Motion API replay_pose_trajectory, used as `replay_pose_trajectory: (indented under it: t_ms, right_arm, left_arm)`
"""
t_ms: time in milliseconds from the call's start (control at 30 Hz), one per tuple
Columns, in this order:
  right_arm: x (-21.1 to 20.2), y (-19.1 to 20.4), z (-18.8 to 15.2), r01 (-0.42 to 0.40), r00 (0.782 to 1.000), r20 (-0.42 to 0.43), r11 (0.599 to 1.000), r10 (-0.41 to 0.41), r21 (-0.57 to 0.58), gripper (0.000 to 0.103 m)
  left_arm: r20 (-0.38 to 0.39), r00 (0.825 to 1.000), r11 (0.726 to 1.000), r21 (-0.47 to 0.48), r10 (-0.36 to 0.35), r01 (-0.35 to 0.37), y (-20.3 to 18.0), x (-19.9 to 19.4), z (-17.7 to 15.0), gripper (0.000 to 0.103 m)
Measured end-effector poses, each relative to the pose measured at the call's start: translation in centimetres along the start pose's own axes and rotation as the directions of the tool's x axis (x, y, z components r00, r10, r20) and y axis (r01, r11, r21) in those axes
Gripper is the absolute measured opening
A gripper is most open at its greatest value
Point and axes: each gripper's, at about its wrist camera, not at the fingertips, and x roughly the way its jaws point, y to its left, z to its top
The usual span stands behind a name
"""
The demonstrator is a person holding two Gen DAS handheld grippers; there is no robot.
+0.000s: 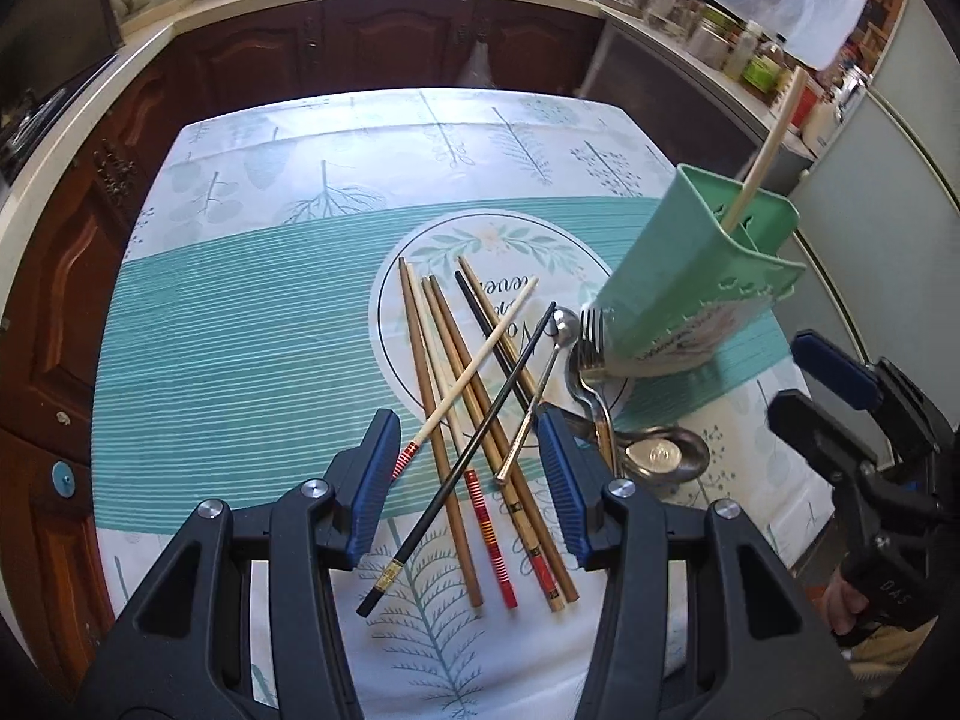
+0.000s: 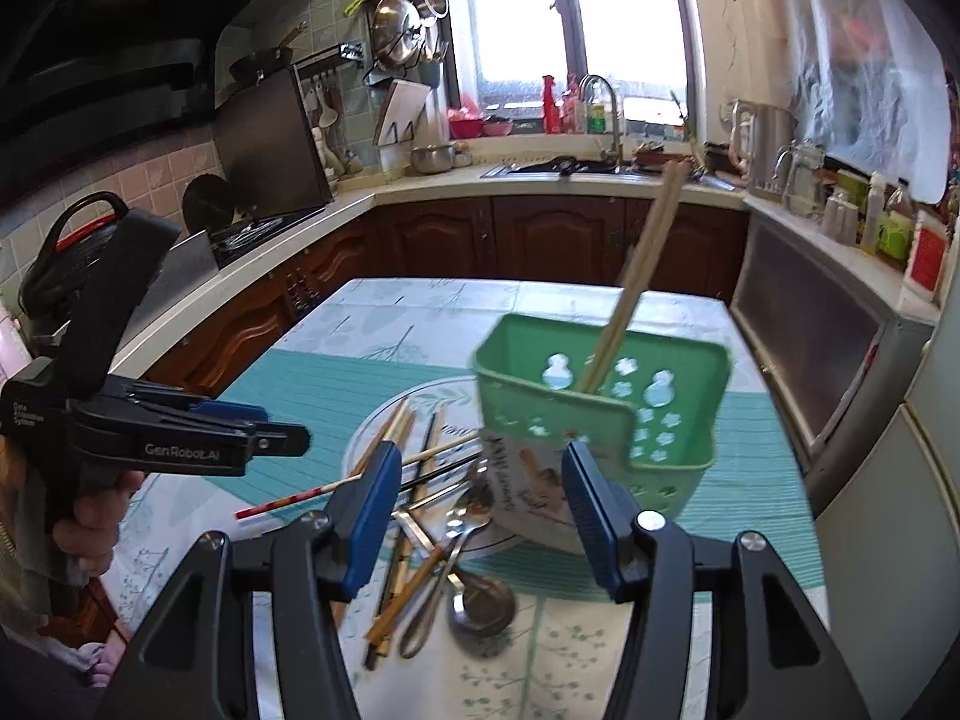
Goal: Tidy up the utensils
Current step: 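Move the left gripper back over the chopstick pile, then close the left gripper on a red-striped chopstick while the right gripper approaches the pile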
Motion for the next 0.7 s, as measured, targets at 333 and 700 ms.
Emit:
replay_pose_trajectory:
  t_ms: [333,700]
  right_arm:
    - [4.3,2.8,0.3,-0.099,0.973,-0.202,0.991,0.116,0.089,0.030]
    - [8.3,3.6,-1.3,-0.095,0.923,-0.343,0.967,0.175,0.237,0.023]
  left_arm:
    - [-0.159,0.985,0.963,0.269,0.071,-0.026,0.6,4.6,1.6,0.045]
    - [-0.315,0.947,0.884,0.458,0.060,0.097,-0.2,8.9,1.8,0.022]
